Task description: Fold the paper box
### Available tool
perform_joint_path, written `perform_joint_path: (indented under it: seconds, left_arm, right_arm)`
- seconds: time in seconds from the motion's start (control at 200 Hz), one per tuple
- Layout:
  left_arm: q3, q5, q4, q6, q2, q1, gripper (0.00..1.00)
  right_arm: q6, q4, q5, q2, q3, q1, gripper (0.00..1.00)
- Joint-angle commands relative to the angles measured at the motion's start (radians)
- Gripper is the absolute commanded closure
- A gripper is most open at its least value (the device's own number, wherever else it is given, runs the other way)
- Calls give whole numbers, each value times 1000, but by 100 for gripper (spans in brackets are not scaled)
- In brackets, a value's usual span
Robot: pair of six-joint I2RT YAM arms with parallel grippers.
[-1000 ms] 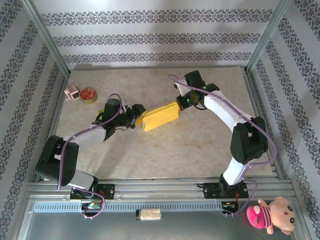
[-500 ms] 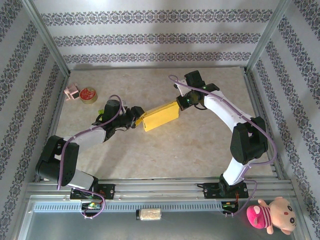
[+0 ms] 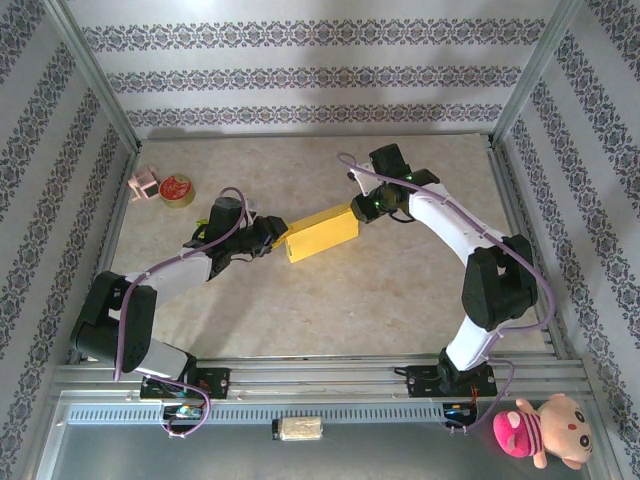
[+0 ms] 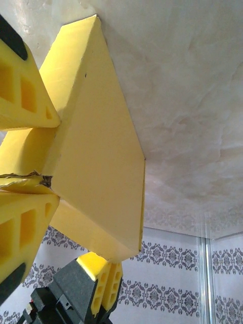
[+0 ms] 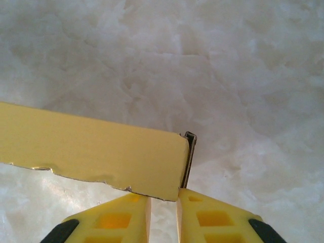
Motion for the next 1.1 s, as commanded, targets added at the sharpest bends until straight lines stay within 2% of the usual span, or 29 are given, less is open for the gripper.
perform_joint_path:
  seconds: [0.0,0.285,0.57,0.66,0.825,0.969,1.094]
  left_arm:
    - [-8,-42,-127,41,22,-18,73]
    - [25,-63,-191,76,23,-17,75]
    - [37,-59,-202,87,25,-17,77]
    - [36,-63,-206,92,23,-18,77]
    - [32,-67,-206,96,17,-17,77]
    - [35,-71,-215,106,14,-18,77]
    - [38,-75,-217,115,12,-17,77]
  right_arm:
    - [-12,-34,-60,-40,-25,10,78]
    - [-5,-61,-83,-117,-45,-8,72]
    - [84,-33,-156,-175,-37,-40,67]
    - [179,-19,-161,-161,-2,-50,60]
    - [393,-27,-221,-80,83,-83,59]
    - [422,-65,-209,-26,108,-113,58]
    - [393,-91,-282,5,95,-142,50]
